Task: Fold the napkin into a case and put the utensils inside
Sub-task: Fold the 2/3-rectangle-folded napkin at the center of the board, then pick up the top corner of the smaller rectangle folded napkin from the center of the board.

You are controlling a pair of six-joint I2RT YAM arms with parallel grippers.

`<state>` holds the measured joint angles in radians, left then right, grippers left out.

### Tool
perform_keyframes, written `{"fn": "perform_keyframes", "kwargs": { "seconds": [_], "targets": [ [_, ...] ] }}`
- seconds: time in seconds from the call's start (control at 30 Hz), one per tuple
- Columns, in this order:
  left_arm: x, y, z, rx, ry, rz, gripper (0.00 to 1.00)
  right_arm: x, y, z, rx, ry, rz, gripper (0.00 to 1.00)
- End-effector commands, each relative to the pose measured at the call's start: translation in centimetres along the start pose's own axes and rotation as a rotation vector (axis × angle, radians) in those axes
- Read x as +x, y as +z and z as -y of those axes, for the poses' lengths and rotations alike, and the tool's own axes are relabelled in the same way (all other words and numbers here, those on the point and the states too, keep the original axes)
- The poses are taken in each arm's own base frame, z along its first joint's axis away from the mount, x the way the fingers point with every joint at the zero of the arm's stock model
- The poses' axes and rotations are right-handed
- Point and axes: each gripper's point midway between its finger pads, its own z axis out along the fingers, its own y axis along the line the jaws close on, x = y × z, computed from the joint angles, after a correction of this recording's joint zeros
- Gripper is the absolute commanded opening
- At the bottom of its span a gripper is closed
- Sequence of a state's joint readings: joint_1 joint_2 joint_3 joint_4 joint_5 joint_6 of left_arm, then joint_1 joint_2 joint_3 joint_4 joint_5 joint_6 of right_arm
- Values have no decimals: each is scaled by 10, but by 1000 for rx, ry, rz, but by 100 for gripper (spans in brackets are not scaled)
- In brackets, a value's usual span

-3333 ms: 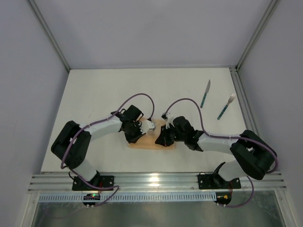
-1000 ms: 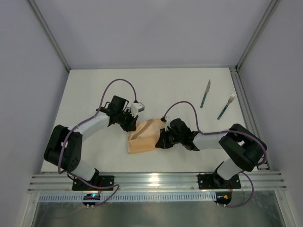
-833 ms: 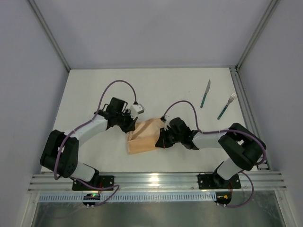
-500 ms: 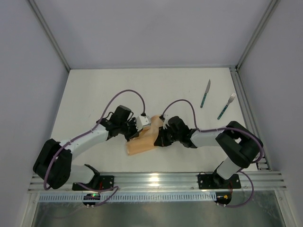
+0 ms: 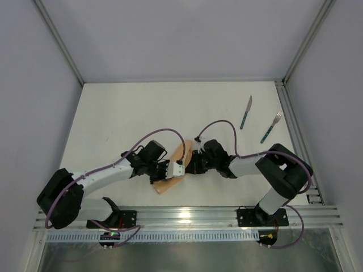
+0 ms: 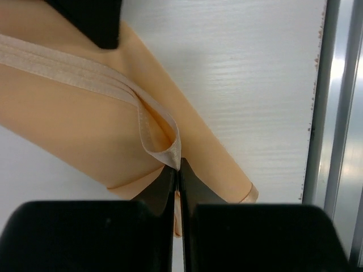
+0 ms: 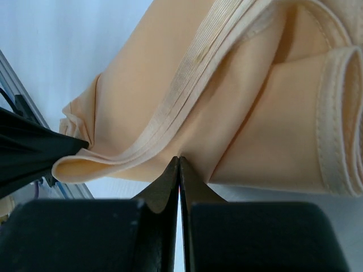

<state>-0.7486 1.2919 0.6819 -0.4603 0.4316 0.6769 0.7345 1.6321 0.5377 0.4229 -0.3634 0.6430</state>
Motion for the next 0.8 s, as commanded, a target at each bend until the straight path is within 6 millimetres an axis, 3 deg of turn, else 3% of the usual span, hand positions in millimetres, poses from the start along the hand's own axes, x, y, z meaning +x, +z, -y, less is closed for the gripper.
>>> {"fn": "perform_keyframes", "kwargs": {
  "seconds": [0.0,0.23,0.47,0.6,0.77],
  "targets": [
    [14,6,24,92,88,-62,0,5,3,17,46,57,16,4],
    [23,21,36,108,141,-129,0,5,4,17,39,73,23,4],
    [34,22,38,102,143,-157,0,-13,-14,17,33,34,50,8],
    [35,23,38,97,141,-151,0,-35,-37,14,62,-38,61,16],
    [34,24,38,103,137,-147,0,-67,-59,17,105,-84,113,38]
  ]
}}
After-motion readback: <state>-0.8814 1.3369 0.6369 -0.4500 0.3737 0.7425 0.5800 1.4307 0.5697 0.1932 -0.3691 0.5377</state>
